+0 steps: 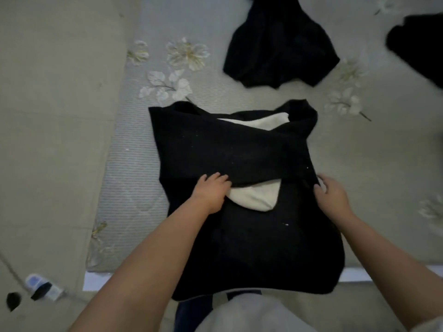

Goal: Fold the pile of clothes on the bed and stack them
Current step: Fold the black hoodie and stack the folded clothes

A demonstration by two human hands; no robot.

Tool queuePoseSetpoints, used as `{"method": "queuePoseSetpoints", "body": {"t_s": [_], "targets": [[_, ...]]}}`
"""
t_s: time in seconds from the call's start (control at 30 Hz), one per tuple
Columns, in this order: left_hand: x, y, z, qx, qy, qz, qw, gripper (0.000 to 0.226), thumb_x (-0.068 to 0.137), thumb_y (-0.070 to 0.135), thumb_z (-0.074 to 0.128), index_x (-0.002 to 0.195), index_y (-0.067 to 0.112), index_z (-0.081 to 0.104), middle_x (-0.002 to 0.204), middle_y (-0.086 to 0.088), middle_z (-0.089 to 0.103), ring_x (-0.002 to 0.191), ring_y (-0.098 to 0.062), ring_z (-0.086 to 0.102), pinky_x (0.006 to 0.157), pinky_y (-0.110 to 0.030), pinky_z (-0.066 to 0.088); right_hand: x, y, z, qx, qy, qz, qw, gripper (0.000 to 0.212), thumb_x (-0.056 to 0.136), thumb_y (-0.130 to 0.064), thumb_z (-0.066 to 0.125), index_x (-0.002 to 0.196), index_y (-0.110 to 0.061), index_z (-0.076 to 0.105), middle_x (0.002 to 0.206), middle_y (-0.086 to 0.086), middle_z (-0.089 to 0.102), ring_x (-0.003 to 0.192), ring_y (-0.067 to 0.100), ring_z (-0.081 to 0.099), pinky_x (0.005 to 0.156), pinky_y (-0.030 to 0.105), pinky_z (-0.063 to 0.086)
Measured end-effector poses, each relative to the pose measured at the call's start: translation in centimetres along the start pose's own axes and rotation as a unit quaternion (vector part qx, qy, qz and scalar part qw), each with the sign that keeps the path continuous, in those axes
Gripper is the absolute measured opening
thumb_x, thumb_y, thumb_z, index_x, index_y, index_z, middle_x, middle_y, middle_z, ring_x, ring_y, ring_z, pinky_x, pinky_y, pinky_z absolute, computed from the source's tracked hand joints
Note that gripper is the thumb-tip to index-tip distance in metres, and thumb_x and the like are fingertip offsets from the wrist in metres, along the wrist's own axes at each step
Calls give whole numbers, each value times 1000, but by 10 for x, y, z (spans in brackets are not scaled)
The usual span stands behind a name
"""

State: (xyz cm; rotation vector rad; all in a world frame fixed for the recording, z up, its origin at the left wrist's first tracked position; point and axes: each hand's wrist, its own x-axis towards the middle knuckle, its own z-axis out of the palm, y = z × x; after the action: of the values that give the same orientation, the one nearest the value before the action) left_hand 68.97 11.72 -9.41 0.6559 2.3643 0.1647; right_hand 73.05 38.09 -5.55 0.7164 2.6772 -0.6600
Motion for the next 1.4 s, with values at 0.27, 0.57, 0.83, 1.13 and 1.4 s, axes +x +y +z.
{"method": "queuePoseSetpoints", "body": {"t_s": [0.27, 0.57, 0.83, 1.13, 1.4], "targets": [[-19, -13, 28, 44, 82, -160, 983, 60, 93, 17, 41, 146, 20, 13, 155, -5, 7, 143, -22, 3, 114, -39, 11, 44, 6, 23, -182, -62, -178, 965, 65, 91, -25, 52, 146, -24, 19, 156, 9, 4, 142, 29, 7, 113, 40, 16], [-49, 33, 89, -203, 178, -342, 900, 63, 88, 19, 56, 142, 3, 26, 150, -20, 20, 139, -33, 15, 113, -39, 14, 69, 41, 32, -213, -180, -112, 954, 68, 93, -29, 45, 148, -28, 5, 156, 4, -1, 143, 30, 4, 113, 47, 16], [-110, 78, 177, -483, 224, -544, 648, 65, 81, -3, 54, 139, -2, 27, 137, -24, 40, 126, -36, 40, 108, -43, 33, -35, 174, 28, -78, -121, 0, 990, 59, 80, -14, 67, 128, 6, 39, 124, 26, 45, 116, 40, 43, 97, 44, 36], [-109, 37, 195, -576, 192, -560, 564, 50, 83, -6, 51, 132, -1, 40, 133, -21, 47, 118, -34, 48, 87, -32, 40, -73, 190, 58, 23, -97, 160, 982, 37, 81, -4, 54, 118, 0, 50, 114, 23, 58, 106, 39, 54, 86, 38, 41], [-174, 73, 227, -651, 143, -461, 586, 44, 88, 11, 59, 130, 2, 46, 128, -20, 53, 114, -36, 52, 85, -42, 45, -130, 211, 53, 142, -148, 234, 950, 35, 84, -12, 64, 114, 6, 60, 114, 23, 62, 104, 36, 59, 83, 34, 45]]}}
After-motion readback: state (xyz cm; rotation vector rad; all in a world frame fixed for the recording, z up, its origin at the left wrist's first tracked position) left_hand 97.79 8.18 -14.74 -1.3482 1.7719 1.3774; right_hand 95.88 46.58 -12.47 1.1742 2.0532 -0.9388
